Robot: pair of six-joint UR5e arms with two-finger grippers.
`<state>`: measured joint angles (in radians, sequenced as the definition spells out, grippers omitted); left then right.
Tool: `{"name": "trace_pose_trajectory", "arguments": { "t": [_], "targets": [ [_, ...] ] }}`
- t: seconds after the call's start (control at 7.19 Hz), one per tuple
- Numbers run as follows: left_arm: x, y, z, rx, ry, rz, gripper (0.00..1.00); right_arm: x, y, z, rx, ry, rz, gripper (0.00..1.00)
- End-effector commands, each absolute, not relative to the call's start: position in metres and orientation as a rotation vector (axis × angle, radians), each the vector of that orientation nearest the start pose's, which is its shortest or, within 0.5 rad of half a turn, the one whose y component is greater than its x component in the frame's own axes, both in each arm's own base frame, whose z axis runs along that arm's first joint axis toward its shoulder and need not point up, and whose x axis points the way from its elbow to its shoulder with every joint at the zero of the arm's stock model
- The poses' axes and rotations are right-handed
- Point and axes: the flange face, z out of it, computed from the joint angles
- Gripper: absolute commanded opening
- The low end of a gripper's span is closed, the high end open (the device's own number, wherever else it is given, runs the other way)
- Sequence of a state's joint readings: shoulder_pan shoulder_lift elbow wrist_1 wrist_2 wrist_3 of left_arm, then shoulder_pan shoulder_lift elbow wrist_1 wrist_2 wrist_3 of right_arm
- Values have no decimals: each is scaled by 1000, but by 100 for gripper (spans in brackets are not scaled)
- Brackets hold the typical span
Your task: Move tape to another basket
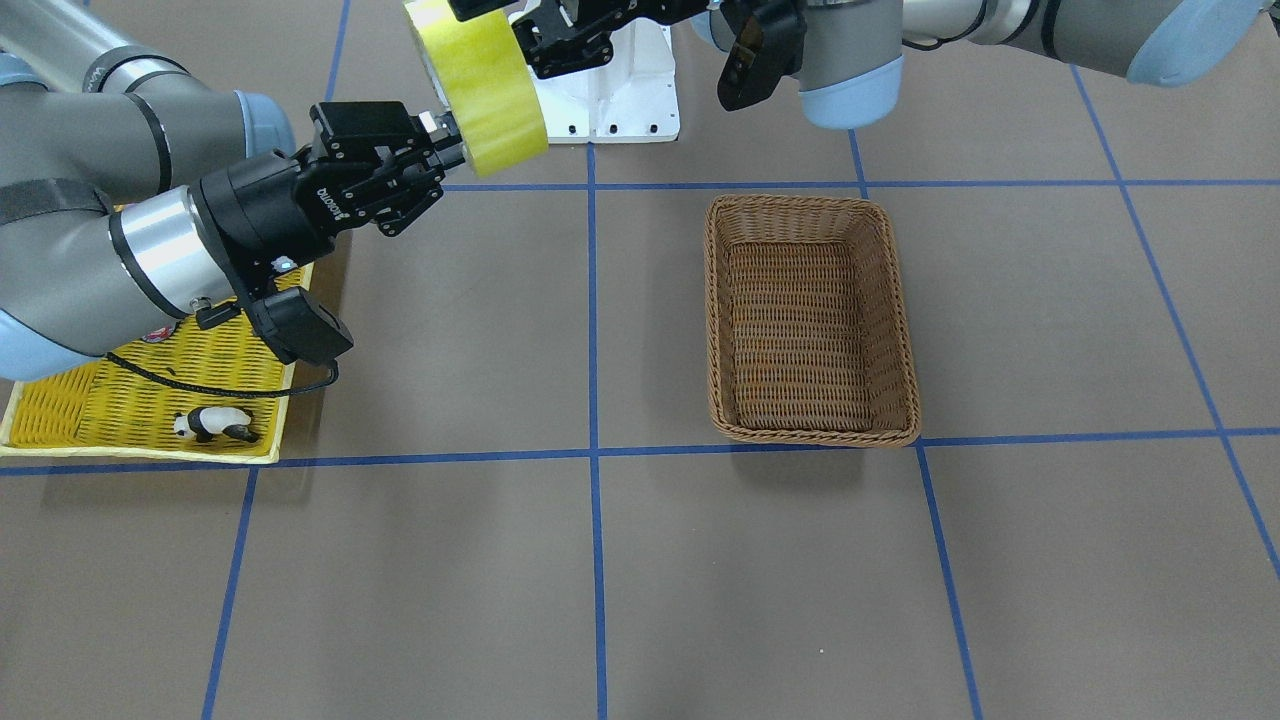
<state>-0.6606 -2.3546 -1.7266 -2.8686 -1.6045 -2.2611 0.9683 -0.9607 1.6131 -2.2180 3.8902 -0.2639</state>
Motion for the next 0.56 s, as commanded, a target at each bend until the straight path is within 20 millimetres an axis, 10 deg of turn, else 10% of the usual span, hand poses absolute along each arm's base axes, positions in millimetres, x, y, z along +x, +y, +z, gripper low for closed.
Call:
{"name": "trace_pose_trajectory", "arguments": {
  "t": [0.0, 0.28, 0.42],
  "targets": [
    [354, -438, 7, -57, 2329, -675, 20, -323, -575, 203, -411, -2332, -406, 35],
    [355, -437, 7, -60, 2328, -673, 3, -324, -577, 196, -420, -2327, -388, 99],
    [355, -436, 7, -60, 2328, -673, 1, -322, -578, 197, -419, -2326, -384, 100]
  ]
}}
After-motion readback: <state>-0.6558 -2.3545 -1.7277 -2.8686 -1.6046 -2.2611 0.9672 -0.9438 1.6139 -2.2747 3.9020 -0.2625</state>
